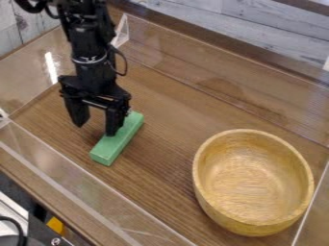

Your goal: Put the green block in the brown bowl

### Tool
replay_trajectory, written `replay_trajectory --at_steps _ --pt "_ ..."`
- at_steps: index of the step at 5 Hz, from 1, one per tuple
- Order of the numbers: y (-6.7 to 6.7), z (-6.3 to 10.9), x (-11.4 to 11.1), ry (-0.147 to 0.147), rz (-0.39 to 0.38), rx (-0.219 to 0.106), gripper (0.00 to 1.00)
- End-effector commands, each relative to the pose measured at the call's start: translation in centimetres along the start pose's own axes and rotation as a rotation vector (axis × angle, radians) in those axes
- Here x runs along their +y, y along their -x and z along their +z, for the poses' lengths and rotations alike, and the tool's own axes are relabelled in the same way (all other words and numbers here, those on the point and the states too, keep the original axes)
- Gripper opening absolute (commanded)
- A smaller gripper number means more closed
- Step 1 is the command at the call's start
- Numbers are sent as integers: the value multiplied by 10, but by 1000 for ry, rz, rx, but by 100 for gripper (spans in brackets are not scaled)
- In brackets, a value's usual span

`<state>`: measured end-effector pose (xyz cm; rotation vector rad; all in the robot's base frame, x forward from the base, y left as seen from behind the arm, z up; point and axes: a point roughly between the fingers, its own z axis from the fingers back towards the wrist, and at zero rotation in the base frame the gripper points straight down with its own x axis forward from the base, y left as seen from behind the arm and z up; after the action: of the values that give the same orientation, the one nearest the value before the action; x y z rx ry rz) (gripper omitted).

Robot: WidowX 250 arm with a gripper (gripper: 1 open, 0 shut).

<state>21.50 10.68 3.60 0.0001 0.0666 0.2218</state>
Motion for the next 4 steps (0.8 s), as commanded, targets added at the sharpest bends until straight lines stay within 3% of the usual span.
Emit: replay_trajectory --at_steps 1,2,4 --pt "-5 3 2 -3 10 -19 100" --pt "-6 2 0 -1 22 -13 100" --pt "-6 11 -11 -2 -26 -6 100"
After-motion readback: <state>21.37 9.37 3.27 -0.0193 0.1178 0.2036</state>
